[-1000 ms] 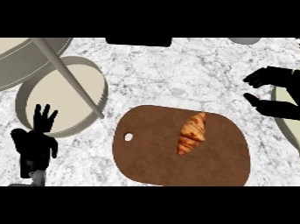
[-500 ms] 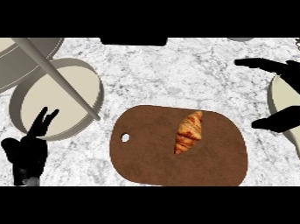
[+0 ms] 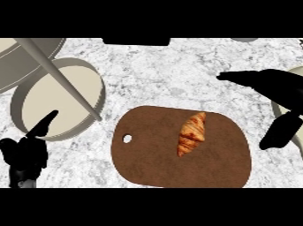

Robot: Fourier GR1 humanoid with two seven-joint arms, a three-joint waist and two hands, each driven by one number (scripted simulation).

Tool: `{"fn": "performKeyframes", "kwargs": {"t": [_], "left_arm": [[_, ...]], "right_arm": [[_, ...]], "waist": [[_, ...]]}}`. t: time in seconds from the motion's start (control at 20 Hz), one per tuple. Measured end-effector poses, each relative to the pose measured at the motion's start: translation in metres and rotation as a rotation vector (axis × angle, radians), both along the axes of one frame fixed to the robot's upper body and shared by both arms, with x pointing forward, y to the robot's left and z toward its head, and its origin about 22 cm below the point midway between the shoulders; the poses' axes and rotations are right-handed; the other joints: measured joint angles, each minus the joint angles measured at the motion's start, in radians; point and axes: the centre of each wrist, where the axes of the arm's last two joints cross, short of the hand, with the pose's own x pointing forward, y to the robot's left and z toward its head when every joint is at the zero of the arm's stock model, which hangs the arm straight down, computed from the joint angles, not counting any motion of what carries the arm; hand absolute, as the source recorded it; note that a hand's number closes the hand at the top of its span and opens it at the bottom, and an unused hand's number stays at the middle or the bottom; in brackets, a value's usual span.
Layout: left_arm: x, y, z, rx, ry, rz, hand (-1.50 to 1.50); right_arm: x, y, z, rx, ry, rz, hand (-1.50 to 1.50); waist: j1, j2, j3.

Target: Pick the croissant from the cutting board and place it in the pot

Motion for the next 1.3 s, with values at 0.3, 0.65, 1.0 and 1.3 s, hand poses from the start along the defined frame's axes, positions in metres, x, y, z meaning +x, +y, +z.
{"fn": "performKeyframes", "kwargs": {"t": [0.3,0.65,1.0,1.3], "left_arm": [[-0.002,0.007,0.004,-0.024,0.024,-0.051,0.00],[-0.004,0.014,0.008,-0.066,0.045,-0.086,0.00],[-0.008,0.020,0.009,-0.088,0.055,-0.100,0.00],[-0.010,0.023,0.010,-0.089,0.060,-0.111,0.00]], "right_arm": [[0.003,0.028,-0.010,-0.117,0.076,-0.001,-1.50],[0.006,0.058,-0.031,-0.192,0.162,-0.039,-1.50],[0.003,0.085,-0.048,-0.211,0.199,-0.024,-1.50],[0.001,0.103,-0.053,-0.199,0.181,-0.006,-1.50]], "waist": [[-0.002,0.001,-0.001],[-0.007,0.002,-0.001],[-0.017,0.001,0.002],[-0.022,0.002,0.002]]}}
